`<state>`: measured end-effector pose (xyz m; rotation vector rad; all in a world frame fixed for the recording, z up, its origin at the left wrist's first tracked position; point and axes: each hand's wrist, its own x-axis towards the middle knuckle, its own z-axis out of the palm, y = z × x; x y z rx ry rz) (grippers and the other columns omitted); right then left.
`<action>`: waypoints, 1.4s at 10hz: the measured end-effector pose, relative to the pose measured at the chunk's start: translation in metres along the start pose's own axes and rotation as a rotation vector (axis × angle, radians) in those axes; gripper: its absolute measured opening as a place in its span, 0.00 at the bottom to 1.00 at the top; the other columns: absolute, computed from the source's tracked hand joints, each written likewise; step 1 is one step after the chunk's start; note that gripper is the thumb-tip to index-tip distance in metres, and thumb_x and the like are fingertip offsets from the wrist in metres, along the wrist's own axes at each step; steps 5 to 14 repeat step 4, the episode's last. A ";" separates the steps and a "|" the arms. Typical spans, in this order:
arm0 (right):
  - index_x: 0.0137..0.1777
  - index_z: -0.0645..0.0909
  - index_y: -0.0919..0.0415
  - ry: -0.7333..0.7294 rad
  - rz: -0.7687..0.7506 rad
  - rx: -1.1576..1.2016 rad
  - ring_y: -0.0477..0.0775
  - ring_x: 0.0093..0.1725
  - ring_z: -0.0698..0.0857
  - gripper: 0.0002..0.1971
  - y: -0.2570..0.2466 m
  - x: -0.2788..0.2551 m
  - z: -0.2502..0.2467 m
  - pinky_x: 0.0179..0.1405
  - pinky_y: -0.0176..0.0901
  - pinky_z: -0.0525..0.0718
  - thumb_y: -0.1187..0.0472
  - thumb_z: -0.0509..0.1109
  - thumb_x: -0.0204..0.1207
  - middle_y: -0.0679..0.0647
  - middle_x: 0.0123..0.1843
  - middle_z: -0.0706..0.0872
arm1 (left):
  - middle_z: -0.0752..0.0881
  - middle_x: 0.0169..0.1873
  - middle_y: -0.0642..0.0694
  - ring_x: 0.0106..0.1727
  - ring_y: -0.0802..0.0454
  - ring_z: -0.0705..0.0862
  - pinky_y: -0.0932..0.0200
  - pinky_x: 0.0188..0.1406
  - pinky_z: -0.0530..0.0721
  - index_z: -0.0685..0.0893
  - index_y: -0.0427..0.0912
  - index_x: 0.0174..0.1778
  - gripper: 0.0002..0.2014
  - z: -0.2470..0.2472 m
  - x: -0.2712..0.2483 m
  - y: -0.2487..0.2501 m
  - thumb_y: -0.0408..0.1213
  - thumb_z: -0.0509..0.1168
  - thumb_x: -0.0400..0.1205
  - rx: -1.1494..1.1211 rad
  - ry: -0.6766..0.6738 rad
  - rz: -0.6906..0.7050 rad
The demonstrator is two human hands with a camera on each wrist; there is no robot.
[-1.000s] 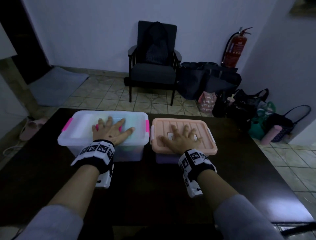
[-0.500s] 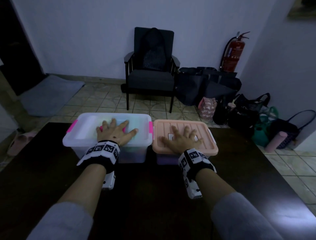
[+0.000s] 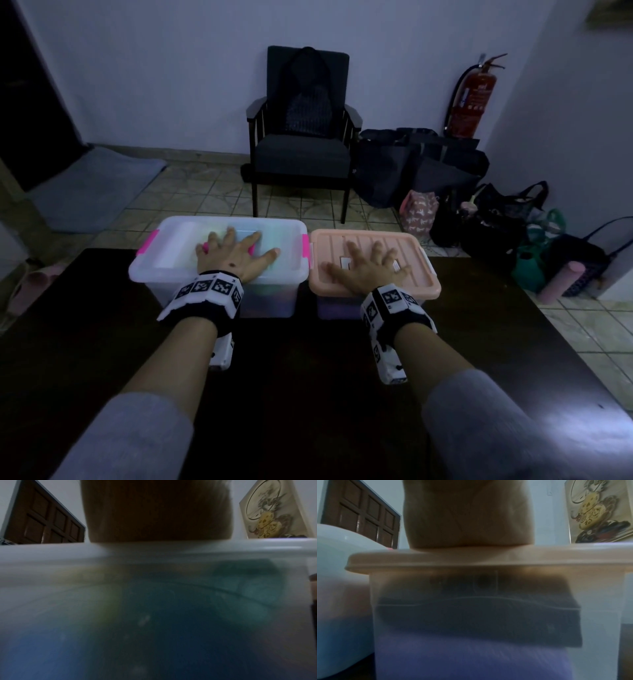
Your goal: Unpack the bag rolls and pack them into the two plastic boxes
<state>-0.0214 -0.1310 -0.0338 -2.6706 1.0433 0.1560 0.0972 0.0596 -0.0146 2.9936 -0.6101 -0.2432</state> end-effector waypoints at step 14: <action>0.78 0.60 0.43 0.233 -0.201 0.192 0.57 0.84 0.46 0.30 0.016 -0.018 0.000 0.79 0.69 0.46 0.35 0.55 0.78 0.51 0.85 0.51 | 0.46 0.83 0.47 0.84 0.45 0.44 0.43 0.81 0.43 0.50 0.53 0.83 0.38 -0.007 -0.012 -0.012 0.65 0.54 0.79 -0.298 0.072 0.085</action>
